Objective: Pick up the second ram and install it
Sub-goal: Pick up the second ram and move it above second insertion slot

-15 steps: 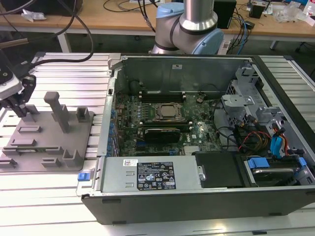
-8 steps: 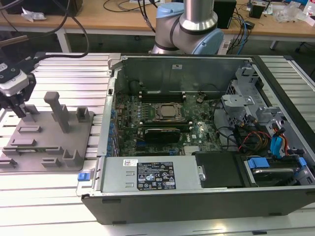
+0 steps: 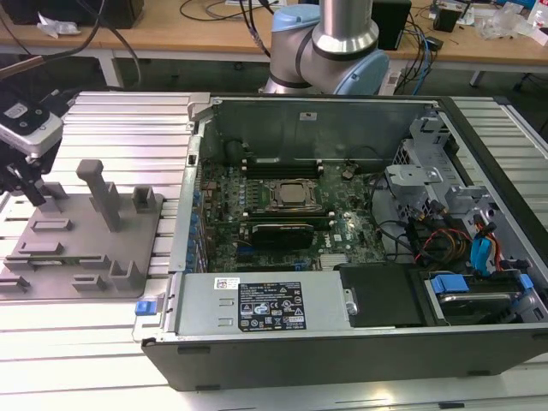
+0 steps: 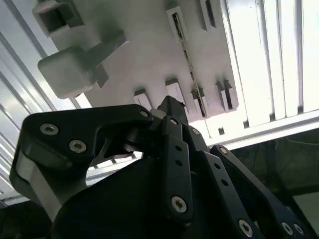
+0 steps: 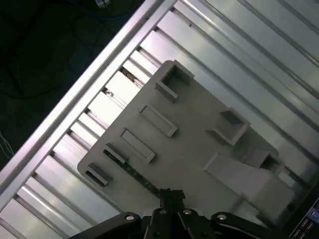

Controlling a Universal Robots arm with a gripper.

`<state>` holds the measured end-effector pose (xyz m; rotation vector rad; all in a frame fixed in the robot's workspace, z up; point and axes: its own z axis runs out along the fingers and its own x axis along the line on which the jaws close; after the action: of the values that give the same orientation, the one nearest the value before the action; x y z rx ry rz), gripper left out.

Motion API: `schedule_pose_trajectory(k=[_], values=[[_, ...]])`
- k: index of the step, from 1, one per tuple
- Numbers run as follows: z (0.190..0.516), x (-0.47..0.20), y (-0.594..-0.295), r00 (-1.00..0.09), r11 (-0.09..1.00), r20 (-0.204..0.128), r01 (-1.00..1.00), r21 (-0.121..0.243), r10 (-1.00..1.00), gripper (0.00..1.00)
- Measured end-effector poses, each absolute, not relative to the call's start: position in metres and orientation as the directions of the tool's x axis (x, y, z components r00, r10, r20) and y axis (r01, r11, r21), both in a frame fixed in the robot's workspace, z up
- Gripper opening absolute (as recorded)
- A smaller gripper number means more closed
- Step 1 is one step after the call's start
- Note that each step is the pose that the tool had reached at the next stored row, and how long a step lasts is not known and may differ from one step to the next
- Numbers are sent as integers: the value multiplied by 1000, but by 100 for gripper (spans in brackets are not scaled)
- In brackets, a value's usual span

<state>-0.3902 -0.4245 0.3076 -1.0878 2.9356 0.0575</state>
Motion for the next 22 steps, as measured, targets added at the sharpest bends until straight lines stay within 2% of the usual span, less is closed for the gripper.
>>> schedule_pose_trajectory(k=[10, 14, 20, 22], values=[[305, -390, -425, -550, 550, -22, -835, 30, -835, 8], [303, -390, -425, -393, 392, -22, -920, 30, -919, 8], [302, -390, -425, -277, 276, -21, -961, 30, -961, 8], [301, -390, -425, -187, 186, -21, -982, 30, -982, 8]])
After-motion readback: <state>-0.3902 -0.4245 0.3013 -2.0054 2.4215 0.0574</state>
